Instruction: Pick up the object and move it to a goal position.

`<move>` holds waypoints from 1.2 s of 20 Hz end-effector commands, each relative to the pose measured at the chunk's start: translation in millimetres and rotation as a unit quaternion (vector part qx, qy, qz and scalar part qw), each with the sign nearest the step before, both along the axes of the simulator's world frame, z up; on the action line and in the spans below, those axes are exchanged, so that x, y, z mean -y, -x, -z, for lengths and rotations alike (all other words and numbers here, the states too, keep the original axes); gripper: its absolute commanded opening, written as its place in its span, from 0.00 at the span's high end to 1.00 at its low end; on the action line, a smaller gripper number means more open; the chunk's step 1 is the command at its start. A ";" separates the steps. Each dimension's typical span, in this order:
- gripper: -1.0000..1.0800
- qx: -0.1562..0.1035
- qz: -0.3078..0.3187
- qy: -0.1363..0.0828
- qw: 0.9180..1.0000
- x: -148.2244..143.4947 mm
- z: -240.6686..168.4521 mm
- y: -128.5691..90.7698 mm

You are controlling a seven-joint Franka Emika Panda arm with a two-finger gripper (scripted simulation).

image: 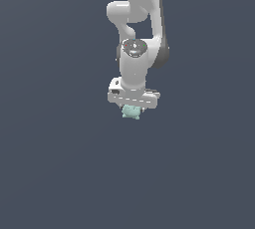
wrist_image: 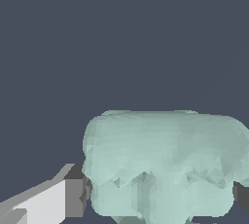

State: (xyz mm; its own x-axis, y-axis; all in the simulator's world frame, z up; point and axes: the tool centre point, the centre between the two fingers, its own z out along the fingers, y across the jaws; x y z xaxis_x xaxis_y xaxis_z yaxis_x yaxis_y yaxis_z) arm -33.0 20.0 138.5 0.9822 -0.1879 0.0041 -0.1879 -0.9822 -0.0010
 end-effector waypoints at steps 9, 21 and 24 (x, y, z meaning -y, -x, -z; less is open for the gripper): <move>1.00 -0.001 0.000 0.000 1.000 13.6 -119.2 10.7; 1.00 -0.002 0.000 0.000 1.000 25.5 -224.7 16.4; 1.00 -0.002 0.000 0.000 1.000 27.2 -239.2 16.6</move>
State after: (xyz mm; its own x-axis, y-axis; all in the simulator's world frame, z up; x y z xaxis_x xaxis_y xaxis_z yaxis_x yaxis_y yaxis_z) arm -49.2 -6.4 370.2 0.9823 -0.1875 0.0019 -0.1875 -0.9823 -0.0006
